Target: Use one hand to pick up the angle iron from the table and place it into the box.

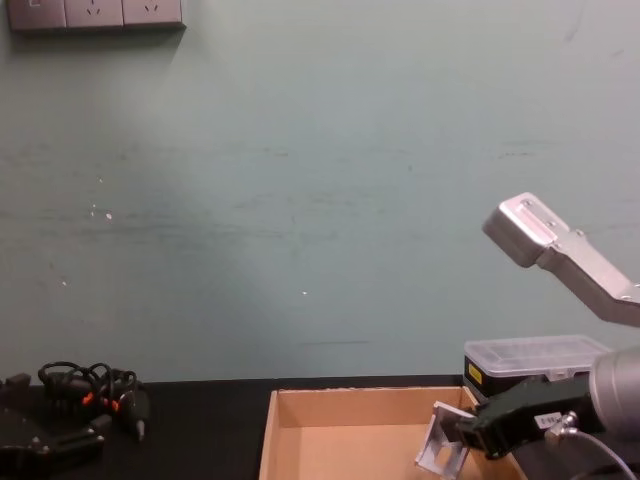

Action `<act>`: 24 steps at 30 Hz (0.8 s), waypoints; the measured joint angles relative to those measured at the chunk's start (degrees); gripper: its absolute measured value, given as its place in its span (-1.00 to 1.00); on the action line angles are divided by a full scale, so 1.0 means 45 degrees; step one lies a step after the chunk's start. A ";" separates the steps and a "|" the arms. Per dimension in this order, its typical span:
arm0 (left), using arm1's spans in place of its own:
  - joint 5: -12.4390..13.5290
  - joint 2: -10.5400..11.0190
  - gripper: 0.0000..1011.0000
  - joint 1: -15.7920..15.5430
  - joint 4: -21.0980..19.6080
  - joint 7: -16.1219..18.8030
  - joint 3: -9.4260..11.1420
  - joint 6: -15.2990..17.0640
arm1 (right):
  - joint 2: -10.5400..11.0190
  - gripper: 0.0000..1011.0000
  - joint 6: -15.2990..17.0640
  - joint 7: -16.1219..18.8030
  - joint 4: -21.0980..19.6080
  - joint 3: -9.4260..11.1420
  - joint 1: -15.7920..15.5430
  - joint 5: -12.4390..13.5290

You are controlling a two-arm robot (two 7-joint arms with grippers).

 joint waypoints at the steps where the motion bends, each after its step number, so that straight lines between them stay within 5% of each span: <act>1: 0.0000 0.0000 0.98 0.0001 0.0000 0.0000 0.0000 0.0000 | -0.0027 -0.75 -0.0003 0.0027 0.0048 -0.0012 0.0024 -0.0029; 9: -0.0001 0.0000 0.98 0.0000 0.0000 0.0000 0.0000 0.0000 | -0.0183 -0.73 -0.0041 0.0166 0.0311 -0.0038 0.0110 -0.0244; 24: 0.0000 0.0000 0.98 0.0000 0.0000 0.0000 0.0000 0.0001 | -0.0211 0.15 -0.0214 0.0040 -0.0097 0.0416 -0.0248 -0.0312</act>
